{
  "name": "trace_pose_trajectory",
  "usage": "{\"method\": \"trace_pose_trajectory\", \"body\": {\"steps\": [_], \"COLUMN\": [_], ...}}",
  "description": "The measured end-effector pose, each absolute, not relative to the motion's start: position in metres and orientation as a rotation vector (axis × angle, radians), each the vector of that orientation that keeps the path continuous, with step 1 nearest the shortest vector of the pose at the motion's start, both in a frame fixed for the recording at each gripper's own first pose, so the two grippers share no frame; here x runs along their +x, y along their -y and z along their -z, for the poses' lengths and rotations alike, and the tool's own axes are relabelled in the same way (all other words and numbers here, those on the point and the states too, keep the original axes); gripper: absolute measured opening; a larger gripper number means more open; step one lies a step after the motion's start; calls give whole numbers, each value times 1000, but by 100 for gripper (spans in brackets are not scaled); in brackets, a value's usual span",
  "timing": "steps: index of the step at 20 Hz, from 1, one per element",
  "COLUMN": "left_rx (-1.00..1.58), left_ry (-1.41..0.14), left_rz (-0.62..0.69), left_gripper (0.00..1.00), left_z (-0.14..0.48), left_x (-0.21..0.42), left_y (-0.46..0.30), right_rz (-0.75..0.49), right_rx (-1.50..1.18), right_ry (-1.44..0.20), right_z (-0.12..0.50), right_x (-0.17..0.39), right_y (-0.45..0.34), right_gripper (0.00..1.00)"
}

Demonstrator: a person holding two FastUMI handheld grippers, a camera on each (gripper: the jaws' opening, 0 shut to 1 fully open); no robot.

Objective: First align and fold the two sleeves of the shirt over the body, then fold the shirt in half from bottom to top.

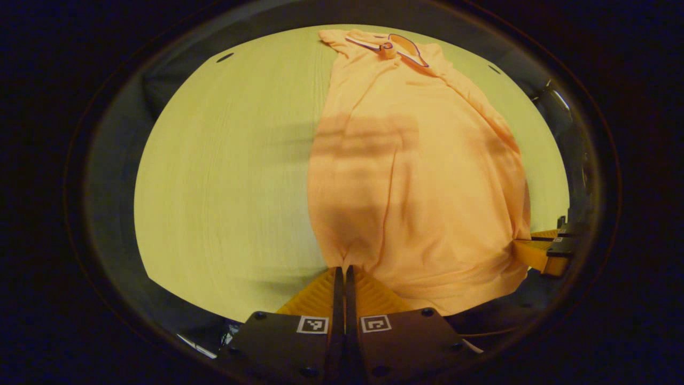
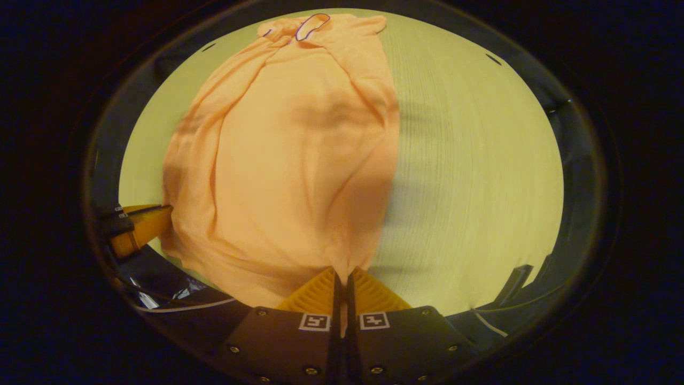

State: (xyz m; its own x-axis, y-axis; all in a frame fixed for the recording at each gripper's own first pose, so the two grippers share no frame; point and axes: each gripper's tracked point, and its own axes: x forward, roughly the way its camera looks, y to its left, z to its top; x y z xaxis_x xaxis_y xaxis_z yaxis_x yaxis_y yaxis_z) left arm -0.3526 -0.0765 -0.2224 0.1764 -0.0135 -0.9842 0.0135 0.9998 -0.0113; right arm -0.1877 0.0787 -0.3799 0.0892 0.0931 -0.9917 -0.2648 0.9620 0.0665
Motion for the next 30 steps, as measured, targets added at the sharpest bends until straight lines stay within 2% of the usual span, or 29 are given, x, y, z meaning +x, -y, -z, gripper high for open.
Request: {"method": "trace_pose_trajectory", "body": {"steps": [2, 3, 10, 15, 21, 22, 23, 30], "left_rx": [8, 7, -34, -65, -37, -28, -29, 16], "left_ry": [-1399, -1396, -1405, -1384, -1279, -1252, -1238, -1119], "left_rz": [24, 24, 17, 6, 29, 30, 30, 20], "left_gripper": [11, 8, 8, 8, 8, 11, 8, 8], "left_z": [223, 222, 222, 203, 156, 146, 142, 96], "left_x": [-353, -352, -352, -336, -246, -215, -199, -62], "left_y": [77, 77, 78, 72, 68, 65, 65, 50], "right_rz": [-269, -270, -270, -269, -275, -278, -280, -279], "right_rx": [-133, -133, -92, -49, -18, -9, -8, 14], "right_ry": [-1453, -1450, -1457, -1418, -1262, -1235, -1221, -1096], "right_z": [380, 380, 378, 355, 297, 286, 281, 233], "right_x": [-187, -187, -187, -173, -84, -60, -46, 75], "right_y": [-79, -79, -80, -82, -90, -93, -95, -111], "right_gripper": [6, 6, 6, 6, 6, 6, 6, 6]}}
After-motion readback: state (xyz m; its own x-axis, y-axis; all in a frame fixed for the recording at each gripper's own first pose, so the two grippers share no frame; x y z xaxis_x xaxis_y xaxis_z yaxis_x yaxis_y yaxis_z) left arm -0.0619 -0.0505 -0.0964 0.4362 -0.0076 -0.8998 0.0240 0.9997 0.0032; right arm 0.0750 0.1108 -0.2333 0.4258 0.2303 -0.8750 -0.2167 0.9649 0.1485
